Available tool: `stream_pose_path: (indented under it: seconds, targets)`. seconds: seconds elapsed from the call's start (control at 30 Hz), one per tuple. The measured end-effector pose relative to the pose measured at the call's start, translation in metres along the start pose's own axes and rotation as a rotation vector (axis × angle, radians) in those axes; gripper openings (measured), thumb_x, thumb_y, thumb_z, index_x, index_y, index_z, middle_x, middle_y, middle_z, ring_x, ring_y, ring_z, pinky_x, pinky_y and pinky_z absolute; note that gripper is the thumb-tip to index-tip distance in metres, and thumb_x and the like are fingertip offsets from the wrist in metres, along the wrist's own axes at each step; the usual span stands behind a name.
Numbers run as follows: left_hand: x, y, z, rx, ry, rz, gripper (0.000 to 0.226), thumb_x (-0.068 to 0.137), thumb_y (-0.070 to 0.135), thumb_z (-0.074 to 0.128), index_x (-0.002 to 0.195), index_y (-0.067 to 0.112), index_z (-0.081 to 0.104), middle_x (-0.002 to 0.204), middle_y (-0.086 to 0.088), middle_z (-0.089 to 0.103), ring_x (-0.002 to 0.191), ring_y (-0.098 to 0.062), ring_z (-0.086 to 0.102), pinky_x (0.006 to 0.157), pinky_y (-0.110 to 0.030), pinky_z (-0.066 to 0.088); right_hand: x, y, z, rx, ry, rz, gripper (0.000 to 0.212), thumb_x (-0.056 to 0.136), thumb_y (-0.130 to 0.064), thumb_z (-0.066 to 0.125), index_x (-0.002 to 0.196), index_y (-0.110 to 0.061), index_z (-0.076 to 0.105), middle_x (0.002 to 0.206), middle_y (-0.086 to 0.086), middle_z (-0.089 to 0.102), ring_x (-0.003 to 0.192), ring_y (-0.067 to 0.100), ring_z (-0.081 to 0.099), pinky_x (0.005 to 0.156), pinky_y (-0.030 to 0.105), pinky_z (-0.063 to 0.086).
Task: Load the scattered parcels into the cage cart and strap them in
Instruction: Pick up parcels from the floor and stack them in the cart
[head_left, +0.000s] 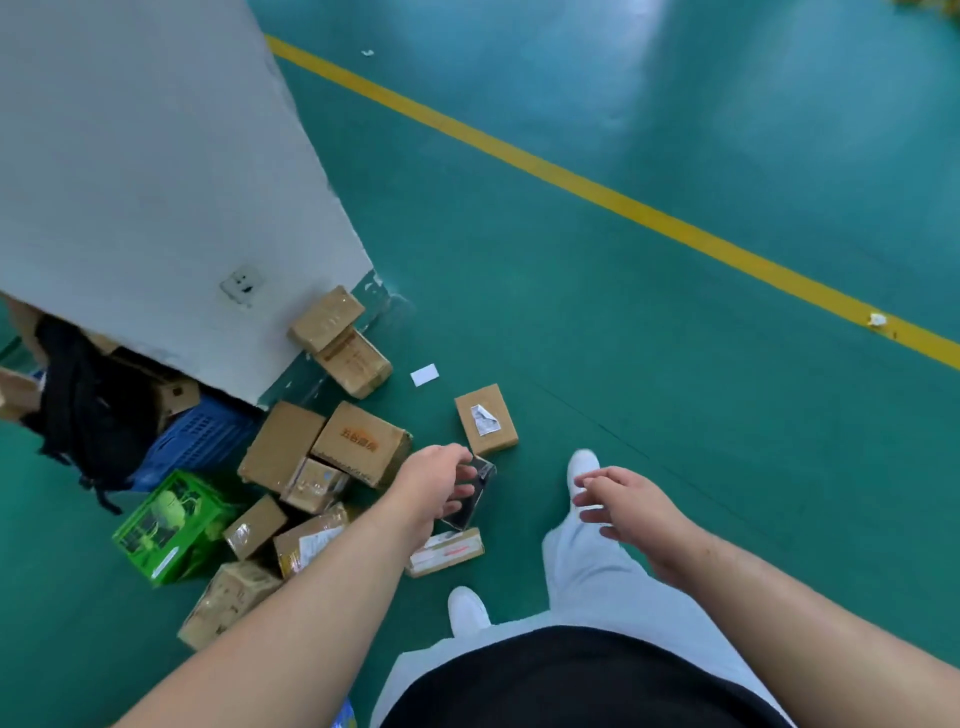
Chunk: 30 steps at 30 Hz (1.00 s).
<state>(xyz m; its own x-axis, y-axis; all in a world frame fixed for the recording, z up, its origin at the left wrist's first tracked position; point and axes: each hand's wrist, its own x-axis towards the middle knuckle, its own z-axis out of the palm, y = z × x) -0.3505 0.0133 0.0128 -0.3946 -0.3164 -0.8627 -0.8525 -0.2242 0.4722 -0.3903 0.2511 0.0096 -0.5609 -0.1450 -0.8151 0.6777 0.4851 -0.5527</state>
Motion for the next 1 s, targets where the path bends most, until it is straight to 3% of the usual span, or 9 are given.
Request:
stream_pose_path:
  seconds: [0.2, 0.37, 0.47, 0.63, 0.83, 1.0]
  targets:
    - [0.055, 0.072, 0.043, 0.061, 0.060, -0.107, 0.022, 0.101, 0.026, 0.053, 0.114, 0.013, 0.066, 0.111, -0.009, 0.073, 0.098, -0.025, 0.068, 0.089, -0.039, 0.055, 0.092, -0.069, -0.052, -0.073, -0.073, 0.014, 0.022, 0.103, -0.029, 0.047, 0.111, -0.023, 0.067, 0.110, -0.001, 0.071, 0.102, 0.016, 0.068, 0.092, 0.035, 0.052]
    - [0.081, 0.133, 0.061, 0.060, 0.119, -0.115, 0.021, 0.103, 0.029, 0.050, 0.115, 0.018, 0.063, 0.112, -0.005, 0.070, 0.104, -0.024, 0.067, 0.094, -0.042, 0.055, 0.148, -0.137, -0.089, -0.237, -0.143, -0.011, 0.020, 0.100, -0.028, 0.048, 0.106, -0.023, 0.067, 0.104, -0.002, 0.072, 0.103, 0.023, 0.069, 0.078, 0.031, 0.054]
    - [0.091, 0.163, 0.066, 0.002, 0.135, -0.085, 0.023, 0.103, 0.031, 0.050, 0.118, 0.018, 0.062, 0.113, -0.004, 0.070, 0.104, -0.024, 0.068, 0.098, -0.044, 0.055, 0.176, -0.176, -0.098, -0.336, -0.172, -0.036, 0.020, 0.098, -0.028, 0.049, 0.103, -0.025, 0.067, 0.101, -0.004, 0.073, 0.102, 0.023, 0.070, 0.078, 0.032, 0.054]
    - [0.095, 0.186, 0.057, -0.114, 0.194, -0.128, 0.024, 0.102, 0.033, 0.052, 0.119, 0.019, 0.062, 0.113, -0.004, 0.070, 0.104, -0.024, 0.068, 0.096, -0.043, 0.056, 0.205, -0.222, -0.084, -0.411, -0.240, -0.067, 0.020, 0.099, -0.024, 0.047, 0.104, -0.023, 0.067, 0.099, -0.004, 0.073, 0.106, 0.026, 0.069, 0.077, 0.030, 0.052]
    - [0.110, 0.189, 0.018, -0.315, 0.276, -0.184, 0.026, 0.103, 0.032, 0.052, 0.119, 0.015, 0.064, 0.114, -0.007, 0.071, 0.101, -0.025, 0.069, 0.081, -0.037, 0.056, 0.227, -0.260, -0.061, -0.537, -0.315, -0.099, 0.020, 0.099, -0.028, 0.048, 0.104, -0.023, 0.067, 0.102, -0.004, 0.073, 0.103, 0.023, 0.070, 0.081, 0.030, 0.053]
    - [0.126, 0.193, -0.014, -0.440, 0.296, -0.213, 0.027, 0.103, 0.030, 0.052, 0.119, 0.013, 0.065, 0.115, -0.011, 0.071, 0.099, -0.025, 0.067, 0.094, -0.042, 0.054, 0.247, -0.295, -0.038, -0.661, -0.345, -0.119, 0.021, 0.101, -0.029, 0.047, 0.108, -0.025, 0.066, 0.105, -0.006, 0.071, 0.098, 0.016, 0.069, 0.070, 0.027, 0.050]
